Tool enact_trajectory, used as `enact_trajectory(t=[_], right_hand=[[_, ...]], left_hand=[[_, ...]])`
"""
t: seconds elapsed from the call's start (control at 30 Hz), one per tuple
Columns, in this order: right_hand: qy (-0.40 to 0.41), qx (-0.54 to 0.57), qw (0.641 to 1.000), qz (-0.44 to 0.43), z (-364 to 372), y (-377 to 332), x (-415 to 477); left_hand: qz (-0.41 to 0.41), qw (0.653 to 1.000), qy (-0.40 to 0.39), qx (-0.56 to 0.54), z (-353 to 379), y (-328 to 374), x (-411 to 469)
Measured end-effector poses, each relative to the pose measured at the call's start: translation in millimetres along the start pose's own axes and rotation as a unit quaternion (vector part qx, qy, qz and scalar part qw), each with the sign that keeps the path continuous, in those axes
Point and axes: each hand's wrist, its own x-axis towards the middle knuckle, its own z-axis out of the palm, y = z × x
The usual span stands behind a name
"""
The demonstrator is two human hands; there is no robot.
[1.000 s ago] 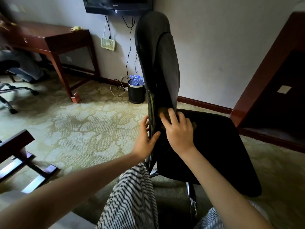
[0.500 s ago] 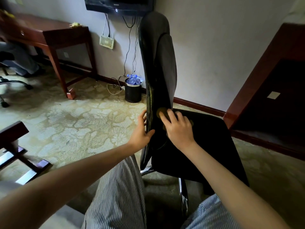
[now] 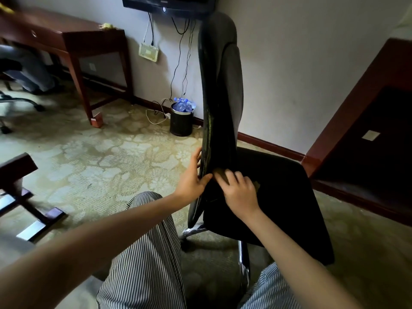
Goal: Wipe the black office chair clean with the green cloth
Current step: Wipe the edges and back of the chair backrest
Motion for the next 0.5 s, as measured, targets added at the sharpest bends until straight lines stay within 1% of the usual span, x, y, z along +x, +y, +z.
enact_trajectory(t=[0.07,0.13,0.23,0.5], right_hand=[[0.025,0.014,0.998,0.054,-12.3,1.3,17.4],[0.036,0.013,0.996,0.083,-19.8,0.9,34.1],[0.025,0.014,0.996,0.085,-18.5,-2.9,40.6],[0.012,-0.021,0.998,0.066,1.4,-17.0,12.2]], left_hand=[[0.003,1.000,-0.006,-0.002,-1.6,-0.6,-0.2],[0.007,1.000,-0.012,0.002,-3.2,0.9,-1.0],[0.014,1.000,-0.013,0.008,-3.0,3.8,-1.4],[0.024,0.998,-0.012,0.050,-1.7,-0.9,-1.1]])
